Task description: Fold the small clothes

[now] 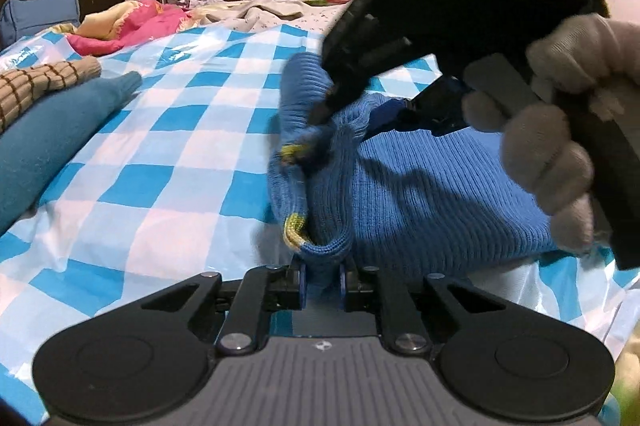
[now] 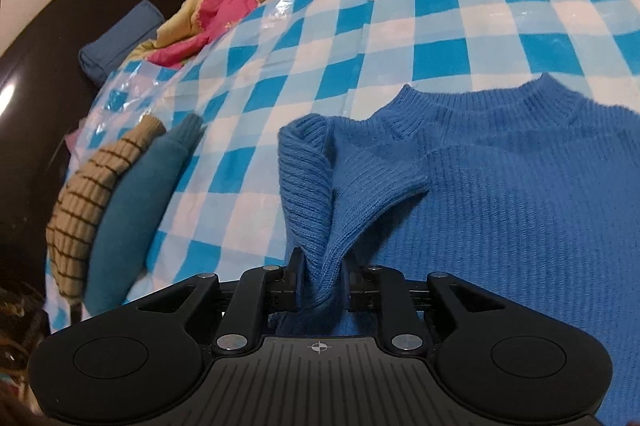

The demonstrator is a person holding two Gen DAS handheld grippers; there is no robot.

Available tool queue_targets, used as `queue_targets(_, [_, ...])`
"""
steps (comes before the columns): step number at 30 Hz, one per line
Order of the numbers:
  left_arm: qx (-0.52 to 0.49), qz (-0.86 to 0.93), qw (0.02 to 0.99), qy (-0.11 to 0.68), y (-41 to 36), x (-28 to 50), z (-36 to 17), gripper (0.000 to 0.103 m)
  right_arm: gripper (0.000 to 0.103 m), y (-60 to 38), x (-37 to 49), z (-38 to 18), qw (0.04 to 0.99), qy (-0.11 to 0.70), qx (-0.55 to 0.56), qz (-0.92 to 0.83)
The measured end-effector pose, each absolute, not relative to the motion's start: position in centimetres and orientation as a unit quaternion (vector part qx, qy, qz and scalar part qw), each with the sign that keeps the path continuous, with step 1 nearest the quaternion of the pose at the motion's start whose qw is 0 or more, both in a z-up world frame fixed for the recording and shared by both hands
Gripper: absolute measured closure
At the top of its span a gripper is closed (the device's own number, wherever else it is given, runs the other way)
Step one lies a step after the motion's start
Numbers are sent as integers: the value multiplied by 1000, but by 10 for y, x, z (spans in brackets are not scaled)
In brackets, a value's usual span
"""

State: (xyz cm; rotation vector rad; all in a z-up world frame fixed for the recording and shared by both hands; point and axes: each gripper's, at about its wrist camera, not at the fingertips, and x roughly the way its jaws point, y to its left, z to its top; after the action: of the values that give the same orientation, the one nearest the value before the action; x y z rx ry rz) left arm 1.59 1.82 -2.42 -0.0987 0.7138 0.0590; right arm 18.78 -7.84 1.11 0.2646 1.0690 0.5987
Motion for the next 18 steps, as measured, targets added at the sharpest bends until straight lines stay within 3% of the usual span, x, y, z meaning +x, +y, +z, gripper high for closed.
queue_targets(4, [-55, 25, 935, 350, 20, 17, -25, 78, 56, -68, 192, 9, 803, 506, 140, 281])
queue_targets(6, [-54, 21, 935, 349, 19, 16, -25, 78, 49, -59, 193, 9, 801, 510, 137, 282])
queue_targets(18, [-71, 8, 933, 354, 20, 18, -25, 78, 37, 28, 181, 20, 821, 495, -46, 280])
